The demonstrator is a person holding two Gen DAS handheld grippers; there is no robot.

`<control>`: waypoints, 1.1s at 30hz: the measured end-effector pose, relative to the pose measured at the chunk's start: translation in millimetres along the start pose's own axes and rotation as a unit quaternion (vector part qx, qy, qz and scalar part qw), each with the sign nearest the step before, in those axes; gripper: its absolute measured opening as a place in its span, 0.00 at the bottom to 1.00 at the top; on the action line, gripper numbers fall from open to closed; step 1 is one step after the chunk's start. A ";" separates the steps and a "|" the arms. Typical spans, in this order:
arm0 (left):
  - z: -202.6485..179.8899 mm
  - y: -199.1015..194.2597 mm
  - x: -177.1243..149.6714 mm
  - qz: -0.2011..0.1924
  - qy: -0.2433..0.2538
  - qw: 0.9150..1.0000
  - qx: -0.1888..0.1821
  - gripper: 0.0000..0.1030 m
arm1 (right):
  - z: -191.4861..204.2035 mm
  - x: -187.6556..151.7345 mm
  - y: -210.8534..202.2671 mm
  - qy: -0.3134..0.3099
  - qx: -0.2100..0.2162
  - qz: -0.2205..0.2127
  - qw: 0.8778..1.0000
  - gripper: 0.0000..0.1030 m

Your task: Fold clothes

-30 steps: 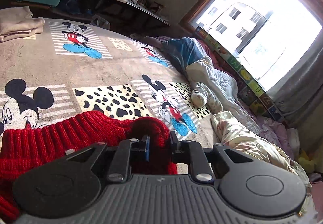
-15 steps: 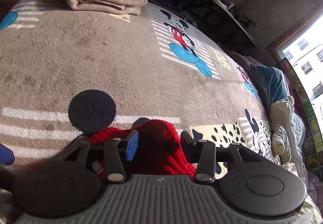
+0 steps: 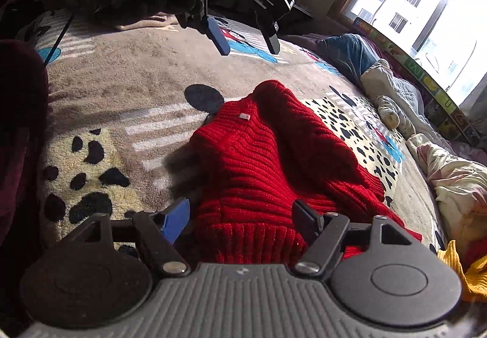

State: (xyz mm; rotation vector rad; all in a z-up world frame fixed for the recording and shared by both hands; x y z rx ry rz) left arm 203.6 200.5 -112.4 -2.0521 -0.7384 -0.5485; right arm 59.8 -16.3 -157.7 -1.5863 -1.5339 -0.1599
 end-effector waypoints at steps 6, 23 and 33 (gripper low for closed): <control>11.9 62.0 -2.2 0.123 0.206 0.971 0.009 0.63 | 8.8 -22.8 14.8 0.041 -0.058 0.026 0.997 0.80; -28.1 4.2 14.5 0.002 -0.047 0.987 -0.154 0.06 | -142.8 -18.4 -32.5 0.095 -0.120 -0.035 0.988 0.17; -136.4 -148.3 -14.7 -0.138 -0.142 0.926 -0.323 0.06 | -288.3 37.8 -166.2 0.024 -0.137 -0.148 0.979 0.05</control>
Point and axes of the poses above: each gripper's, at about its wrist camera, not at the fingertips, and y roughly the way its jaws point, z to its left, x to its top, the point moved 5 cm from there along y, roughly the way its jaws point, and after that the axes turned 13 degrees about -x, right-handed, at the moved point
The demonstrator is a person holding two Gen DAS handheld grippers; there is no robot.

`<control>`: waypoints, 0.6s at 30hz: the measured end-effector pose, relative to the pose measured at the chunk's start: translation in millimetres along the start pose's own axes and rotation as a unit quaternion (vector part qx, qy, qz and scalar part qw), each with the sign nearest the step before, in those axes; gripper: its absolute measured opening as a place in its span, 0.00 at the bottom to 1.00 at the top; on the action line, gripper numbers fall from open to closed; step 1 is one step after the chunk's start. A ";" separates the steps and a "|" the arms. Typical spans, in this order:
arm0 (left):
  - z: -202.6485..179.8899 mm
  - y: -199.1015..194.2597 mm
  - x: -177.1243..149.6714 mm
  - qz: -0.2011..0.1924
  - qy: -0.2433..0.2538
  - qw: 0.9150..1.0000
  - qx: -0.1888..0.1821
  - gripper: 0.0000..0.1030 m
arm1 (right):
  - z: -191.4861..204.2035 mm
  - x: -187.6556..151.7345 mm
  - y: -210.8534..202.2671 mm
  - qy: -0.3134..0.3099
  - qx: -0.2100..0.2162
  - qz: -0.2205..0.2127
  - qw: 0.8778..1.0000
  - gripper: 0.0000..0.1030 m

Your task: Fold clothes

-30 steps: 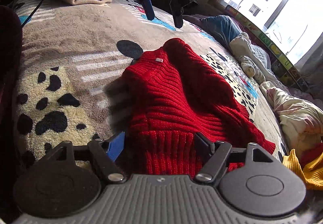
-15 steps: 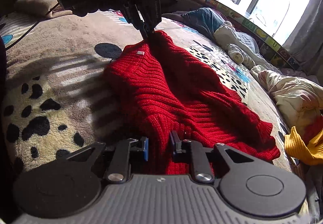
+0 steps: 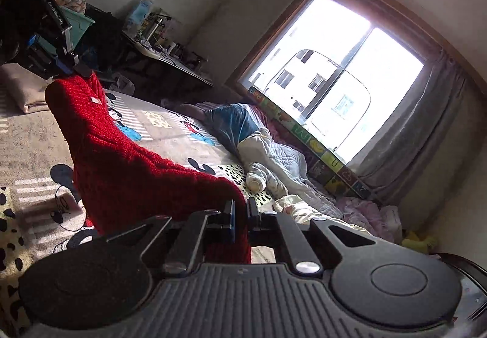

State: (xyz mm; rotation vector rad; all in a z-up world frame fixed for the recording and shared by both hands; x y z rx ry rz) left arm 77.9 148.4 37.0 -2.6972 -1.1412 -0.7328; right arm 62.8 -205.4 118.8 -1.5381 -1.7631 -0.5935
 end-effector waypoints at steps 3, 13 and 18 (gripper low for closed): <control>-22.7 -1.8 6.7 -0.014 0.010 1.000 0.004 0.06 | -21.9 10.7 -0.5 0.000 0.009 -0.007 1.000 0.01; 69.3 18.3 0.7 0.000 -0.056 0.992 0.109 0.06 | 64.8 -38.7 24.3 0.083 0.174 0.052 0.980 0.87; 81.9 9.7 -8.7 -0.012 -0.070 0.991 0.113 0.06 | 194.4 -68.3 -1.0 0.079 0.268 0.093 0.956 0.92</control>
Point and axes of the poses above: each gripper's, at about its wrist camera, not at the fingertips, and y roughly the way its jaws point, z to its left, x to its top, the point moved 5 cm from there along y, roughly the way its jaws point, and after that the axes turned 13 degrees about -x, right-handed, at the moved point
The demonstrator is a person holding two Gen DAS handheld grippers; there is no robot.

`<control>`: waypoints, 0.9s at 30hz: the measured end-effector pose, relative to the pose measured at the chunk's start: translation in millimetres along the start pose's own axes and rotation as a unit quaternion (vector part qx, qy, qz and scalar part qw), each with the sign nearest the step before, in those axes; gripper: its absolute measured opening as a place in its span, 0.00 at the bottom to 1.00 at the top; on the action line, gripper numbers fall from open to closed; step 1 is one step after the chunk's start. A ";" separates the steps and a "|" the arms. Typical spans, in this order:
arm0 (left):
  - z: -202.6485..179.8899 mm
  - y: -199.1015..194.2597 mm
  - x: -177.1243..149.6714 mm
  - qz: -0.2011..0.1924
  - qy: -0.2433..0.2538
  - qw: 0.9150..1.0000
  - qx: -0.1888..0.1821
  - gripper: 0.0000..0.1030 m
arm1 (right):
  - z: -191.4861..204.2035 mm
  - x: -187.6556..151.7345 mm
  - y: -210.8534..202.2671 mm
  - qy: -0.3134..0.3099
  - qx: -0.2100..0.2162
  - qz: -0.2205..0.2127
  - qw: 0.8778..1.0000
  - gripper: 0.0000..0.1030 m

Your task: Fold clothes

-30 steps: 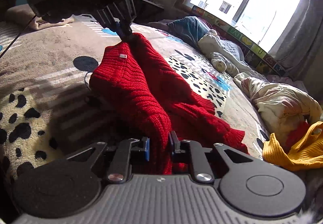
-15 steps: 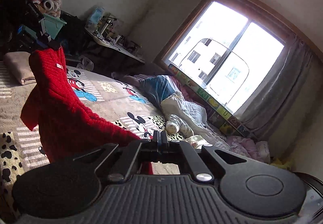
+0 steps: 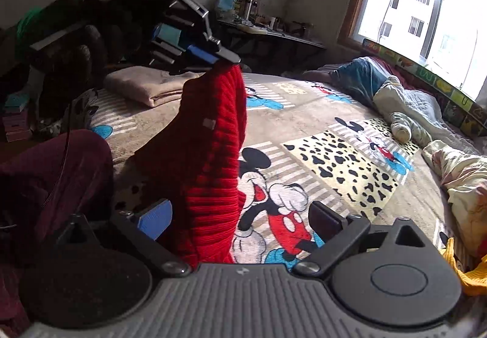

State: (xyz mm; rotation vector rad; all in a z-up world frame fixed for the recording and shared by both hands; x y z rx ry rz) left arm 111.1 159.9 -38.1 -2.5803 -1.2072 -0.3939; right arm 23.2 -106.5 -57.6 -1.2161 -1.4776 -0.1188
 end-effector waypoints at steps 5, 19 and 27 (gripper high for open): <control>-1.9 -10.2 -5.5 -0.004 -0.002 1.000 -0.005 0.06 | 73.6 -38.3 42.1 -0.107 -0.087 0.007 0.990 0.56; -5.7 75.6 107.0 -0.018 0.014 0.999 0.045 0.06 | -142.8 94.6 60.6 -0.109 -0.242 -0.045 0.963 0.13; -88.6 88.0 124.2 -0.042 0.084 0.995 -0.037 0.06 | -201.0 158.4 24.7 -0.176 -0.346 -0.111 0.915 0.13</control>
Point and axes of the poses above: each gripper's, at about its wrist camera, not at the fingertips, and y roughly the way its jaws point, z to its left, x to its top, the point moved 5 cm from there along y, roughly the way its jaws point, and after that the axes turned 13 degrees about -x, right-handed, at the moved point
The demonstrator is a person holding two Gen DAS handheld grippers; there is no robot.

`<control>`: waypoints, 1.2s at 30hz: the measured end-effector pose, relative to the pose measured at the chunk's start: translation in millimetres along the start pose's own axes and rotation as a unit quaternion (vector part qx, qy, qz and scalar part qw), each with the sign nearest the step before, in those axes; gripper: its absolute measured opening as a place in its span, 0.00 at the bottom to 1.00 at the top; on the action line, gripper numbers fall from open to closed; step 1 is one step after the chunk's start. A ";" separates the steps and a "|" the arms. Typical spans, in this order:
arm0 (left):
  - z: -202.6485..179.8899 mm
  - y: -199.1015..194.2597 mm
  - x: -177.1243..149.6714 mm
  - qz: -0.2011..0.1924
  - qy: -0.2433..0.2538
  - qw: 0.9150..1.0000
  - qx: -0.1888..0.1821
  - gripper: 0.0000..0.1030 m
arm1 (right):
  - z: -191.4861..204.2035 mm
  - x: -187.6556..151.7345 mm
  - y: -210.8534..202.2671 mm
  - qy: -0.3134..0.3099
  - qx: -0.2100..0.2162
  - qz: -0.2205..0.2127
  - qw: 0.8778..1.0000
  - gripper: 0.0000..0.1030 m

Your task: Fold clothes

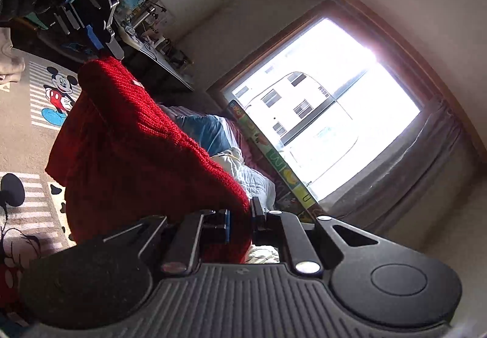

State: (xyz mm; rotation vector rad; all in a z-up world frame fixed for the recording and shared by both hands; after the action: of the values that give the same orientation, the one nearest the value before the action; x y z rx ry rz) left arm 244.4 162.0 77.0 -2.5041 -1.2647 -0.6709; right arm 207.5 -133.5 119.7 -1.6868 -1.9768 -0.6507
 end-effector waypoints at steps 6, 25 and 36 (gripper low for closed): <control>82.9 -17.1 -83.0 0.037 -0.038 0.995 0.086 0.06 | 87.1 -73.8 -38.3 -0.061 0.071 0.037 0.995 0.13; 174.7 -94.4 -234.2 0.122 -0.133 0.954 0.239 0.14 | 237.9 -180.8 -206.6 -0.098 0.266 0.163 0.945 0.20; 158.0 -68.3 -134.9 0.087 -0.020 0.969 0.232 0.41 | 158.3 -156.8 -121.1 0.119 0.277 0.201 0.932 0.62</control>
State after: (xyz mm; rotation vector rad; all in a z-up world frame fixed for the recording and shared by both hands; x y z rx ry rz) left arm 164.8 175.7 -126.3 -2.2081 -1.0496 -0.2461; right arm 104.0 -172.9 -108.5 -1.4979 -1.4025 -0.1153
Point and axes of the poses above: each gripper's, at about its wrist camera, not at the fingertips, and y roughly the way its jaws point, z to its left, x to its top, the point moved 5 cm from there along y, roughly the way its jaws point, and after that the axes turned 13 degrees about -x, right-handed, at the moved point
